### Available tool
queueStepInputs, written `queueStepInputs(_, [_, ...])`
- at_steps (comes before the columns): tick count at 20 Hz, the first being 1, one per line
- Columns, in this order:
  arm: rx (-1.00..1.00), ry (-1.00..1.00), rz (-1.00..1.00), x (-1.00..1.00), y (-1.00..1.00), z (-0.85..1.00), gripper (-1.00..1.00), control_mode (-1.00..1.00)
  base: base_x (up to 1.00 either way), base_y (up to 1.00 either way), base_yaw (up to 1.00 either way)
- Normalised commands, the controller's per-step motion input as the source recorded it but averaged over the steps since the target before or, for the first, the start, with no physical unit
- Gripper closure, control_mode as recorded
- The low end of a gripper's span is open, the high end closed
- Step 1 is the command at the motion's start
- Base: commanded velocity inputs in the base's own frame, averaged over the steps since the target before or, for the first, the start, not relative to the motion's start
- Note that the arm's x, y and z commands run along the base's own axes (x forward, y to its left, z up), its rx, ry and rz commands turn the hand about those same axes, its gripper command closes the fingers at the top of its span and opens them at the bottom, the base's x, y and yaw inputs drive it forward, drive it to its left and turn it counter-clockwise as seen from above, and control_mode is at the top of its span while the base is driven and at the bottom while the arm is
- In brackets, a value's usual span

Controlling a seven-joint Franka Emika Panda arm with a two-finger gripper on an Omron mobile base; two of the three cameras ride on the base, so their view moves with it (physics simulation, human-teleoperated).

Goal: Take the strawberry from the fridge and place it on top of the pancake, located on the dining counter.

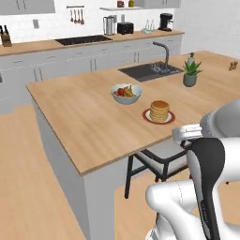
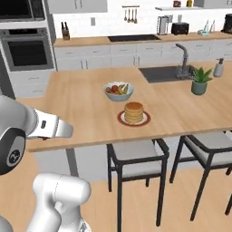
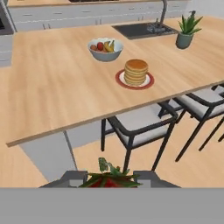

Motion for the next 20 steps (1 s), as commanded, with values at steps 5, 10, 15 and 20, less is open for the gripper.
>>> queueStepInputs(5, [0.00,0.00,0.00,0.00,0.00,0.00,1.00,1.00,0.00,-0.92,0.57])
queueStepInputs(10, [0.00,0.00,0.00,0.00,0.00,0.00,1.00,1.00,0.00,-0.92,0.57])
queueStepInputs(15, [0.00,0.00,0.00,0.00,0.00,0.00,1.00,1.00,0.16,-0.98,0.42])
queueStepInputs(20, [0.00,0.00,0.00,0.00,0.00,0.00,1.00,1.00,0.52,-0.65,0.26])
